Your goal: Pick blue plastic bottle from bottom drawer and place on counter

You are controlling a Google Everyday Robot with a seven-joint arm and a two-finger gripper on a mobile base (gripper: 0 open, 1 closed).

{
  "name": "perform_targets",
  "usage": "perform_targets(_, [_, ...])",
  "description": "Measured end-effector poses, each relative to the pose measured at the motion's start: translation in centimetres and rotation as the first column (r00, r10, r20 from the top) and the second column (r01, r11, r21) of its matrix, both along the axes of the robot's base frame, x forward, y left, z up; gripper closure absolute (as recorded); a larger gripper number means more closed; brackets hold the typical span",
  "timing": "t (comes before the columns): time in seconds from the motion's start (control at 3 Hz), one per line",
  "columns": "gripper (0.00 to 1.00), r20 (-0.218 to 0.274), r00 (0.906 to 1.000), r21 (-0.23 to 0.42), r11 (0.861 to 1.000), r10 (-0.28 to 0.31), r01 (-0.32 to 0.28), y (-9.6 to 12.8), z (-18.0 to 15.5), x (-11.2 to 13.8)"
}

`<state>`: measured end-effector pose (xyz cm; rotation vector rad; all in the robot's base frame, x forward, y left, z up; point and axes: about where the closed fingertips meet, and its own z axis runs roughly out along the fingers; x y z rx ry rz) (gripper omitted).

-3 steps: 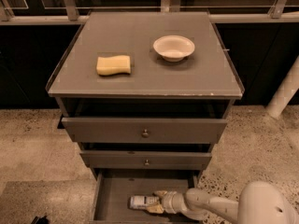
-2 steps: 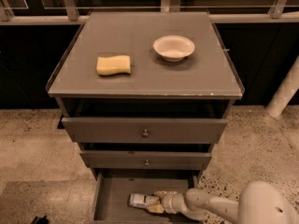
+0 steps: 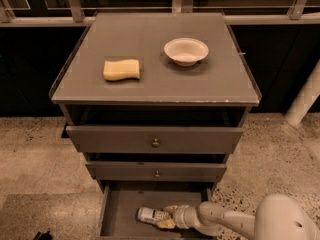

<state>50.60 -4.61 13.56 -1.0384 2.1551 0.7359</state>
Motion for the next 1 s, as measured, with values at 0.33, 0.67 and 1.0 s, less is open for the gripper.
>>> perform_targets(0.33, [1.0,0.0,1.0,0.0,1.0,0.0,0.0,0.0,0.0,0.0])
perform_targets(0.67, [1.0,-0.007,0.9999,0.058,0.998,0.013,-0.013,-0.5,0.7,0.0])
perform_targets(1.0, [1.0,0.029,0.9982,0.166,0.985,-0.053,0.048,-6.1,3.2,1.8])
